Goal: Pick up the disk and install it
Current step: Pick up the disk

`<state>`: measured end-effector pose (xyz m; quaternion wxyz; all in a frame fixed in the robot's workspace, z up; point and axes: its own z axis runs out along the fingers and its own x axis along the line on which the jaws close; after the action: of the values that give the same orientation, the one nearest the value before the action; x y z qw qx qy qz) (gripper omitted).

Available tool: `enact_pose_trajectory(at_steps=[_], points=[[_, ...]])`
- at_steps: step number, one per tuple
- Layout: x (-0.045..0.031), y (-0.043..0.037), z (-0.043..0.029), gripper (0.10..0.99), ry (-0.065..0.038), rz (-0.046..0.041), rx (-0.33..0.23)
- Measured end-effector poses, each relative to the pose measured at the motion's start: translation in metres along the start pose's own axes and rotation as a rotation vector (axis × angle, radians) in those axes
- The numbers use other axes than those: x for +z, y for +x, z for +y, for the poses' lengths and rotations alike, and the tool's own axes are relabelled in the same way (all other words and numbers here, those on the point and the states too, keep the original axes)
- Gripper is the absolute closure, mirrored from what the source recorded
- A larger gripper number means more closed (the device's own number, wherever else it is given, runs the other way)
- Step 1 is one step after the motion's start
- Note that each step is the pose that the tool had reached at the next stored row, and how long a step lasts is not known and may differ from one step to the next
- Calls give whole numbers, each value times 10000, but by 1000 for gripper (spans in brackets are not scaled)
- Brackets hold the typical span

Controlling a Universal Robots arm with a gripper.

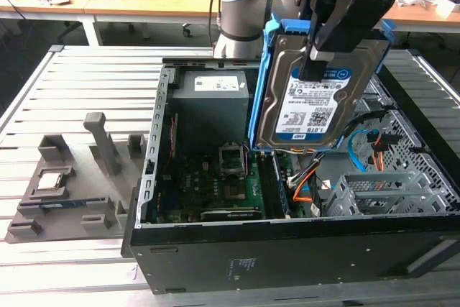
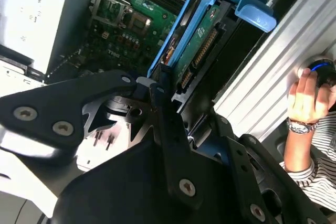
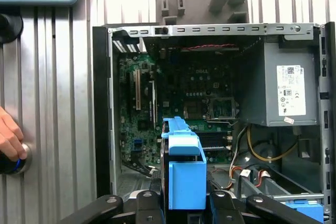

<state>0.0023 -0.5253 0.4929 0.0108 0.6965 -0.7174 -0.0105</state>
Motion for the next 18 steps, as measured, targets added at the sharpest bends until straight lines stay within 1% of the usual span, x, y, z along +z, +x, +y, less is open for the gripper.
enact_pose_trajectory(at_steps=[4,6,7,8,10,11,12,13,15,16,18], points=[[13,149,-5,722,0,0,7],[25,290,-9,722,0,0,12],[29,343,-11,722,0,1,13],[32,372,-40,722,-2,1,15],[31,372,-155,722,-12,1,13],[30,371,-190,722,-15,1,12],[29,370,-245,722,-21,-18,14],[28,369,-275,722,-25,-62,12],[27,368,-305,722,-28,-131,9],[29,367,-333,722,-34,-143,9],[40,365,-392,722,-56,-141,10]])
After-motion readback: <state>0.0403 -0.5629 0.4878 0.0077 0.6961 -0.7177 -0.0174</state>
